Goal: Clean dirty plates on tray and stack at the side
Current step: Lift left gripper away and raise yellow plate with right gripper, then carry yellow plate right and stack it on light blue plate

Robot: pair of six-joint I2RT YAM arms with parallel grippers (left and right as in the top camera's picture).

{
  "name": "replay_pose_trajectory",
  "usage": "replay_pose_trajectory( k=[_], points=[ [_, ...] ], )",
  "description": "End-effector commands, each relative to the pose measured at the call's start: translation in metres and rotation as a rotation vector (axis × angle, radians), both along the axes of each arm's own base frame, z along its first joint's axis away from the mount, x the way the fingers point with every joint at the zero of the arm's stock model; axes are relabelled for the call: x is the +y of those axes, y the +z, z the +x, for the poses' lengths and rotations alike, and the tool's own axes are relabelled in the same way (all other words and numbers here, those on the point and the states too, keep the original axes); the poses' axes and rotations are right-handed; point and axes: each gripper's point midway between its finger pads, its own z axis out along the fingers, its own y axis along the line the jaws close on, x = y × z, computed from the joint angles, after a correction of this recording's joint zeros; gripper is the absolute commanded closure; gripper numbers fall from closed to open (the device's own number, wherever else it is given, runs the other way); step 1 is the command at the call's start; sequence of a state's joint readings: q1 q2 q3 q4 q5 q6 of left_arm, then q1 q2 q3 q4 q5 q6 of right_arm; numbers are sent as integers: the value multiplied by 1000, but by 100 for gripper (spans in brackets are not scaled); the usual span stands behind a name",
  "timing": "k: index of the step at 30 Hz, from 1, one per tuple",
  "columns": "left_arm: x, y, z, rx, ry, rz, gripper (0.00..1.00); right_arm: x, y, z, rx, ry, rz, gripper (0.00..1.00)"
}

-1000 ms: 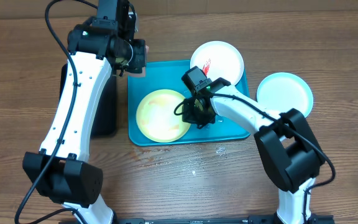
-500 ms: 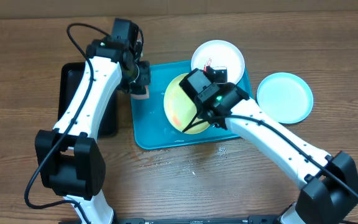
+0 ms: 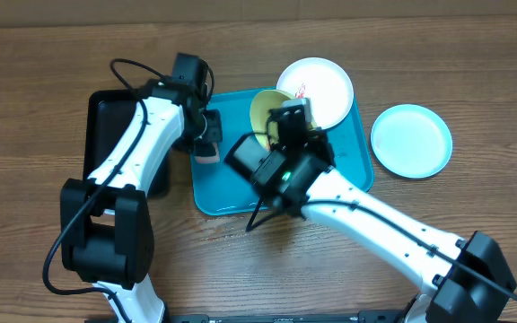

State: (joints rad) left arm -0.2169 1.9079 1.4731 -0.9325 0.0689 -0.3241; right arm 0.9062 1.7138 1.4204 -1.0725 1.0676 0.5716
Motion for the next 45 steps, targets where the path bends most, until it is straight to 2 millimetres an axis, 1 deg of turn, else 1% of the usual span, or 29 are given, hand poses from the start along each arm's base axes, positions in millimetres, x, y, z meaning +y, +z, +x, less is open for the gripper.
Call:
replay_pose_trajectory(
  k=[1,4,8,19,21,23,26,28,30,33,36,38,40,42,45],
  points=[
    [-7,-9,-6,16,7,-12,96,2,69,-7,-282,-17,-109,96],
    [-7,-13,-8,23,16,-12,96,9,88,-16,-378,-9,-168,96],
    [-8,-16,-9,23,19,-13,96,14,101,-23,-443,-5,-204,96],
    [-7,-17,-9,22,29,-15,96,14,100,-23,-439,-3,-200,96],
    [-7,-17,-9,22,29,-15,96,14,93,-21,-405,4,-179,96],
    [-7,-17,-9,22,28,-15,96,13,79,-16,-332,11,-134,96],
    [-7,-17,-9,22,29,-15,96,9,42,-6,-149,18,-17,96],
    [-7,-17,-9,22,28,-14,96,3,15,-1,-3,8,83,96],
    [-7,-17,-9,22,28,-14,96,-6,-9,4,133,-22,199,96],
    [-7,-17,-9,22,28,-14,96,-24,-35,13,287,-90,384,96],
    [-7,-17,-9,22,28,-14,96,-40,-48,25,405,-110,568,96],
    [-7,-17,-9,20,28,-14,96,-52,-50,34,468,-94,709,96],
    [-8,-17,-8,17,28,-15,96,-75,-50,44,489,-120,832,96],
    [-8,-17,-8,17,29,-16,96,-109,-50,51,476,-197,926,96],
    [-8,-17,-8,18,28,-16,96,-161,-50,55,431,-320,1008,96]
  ],
)
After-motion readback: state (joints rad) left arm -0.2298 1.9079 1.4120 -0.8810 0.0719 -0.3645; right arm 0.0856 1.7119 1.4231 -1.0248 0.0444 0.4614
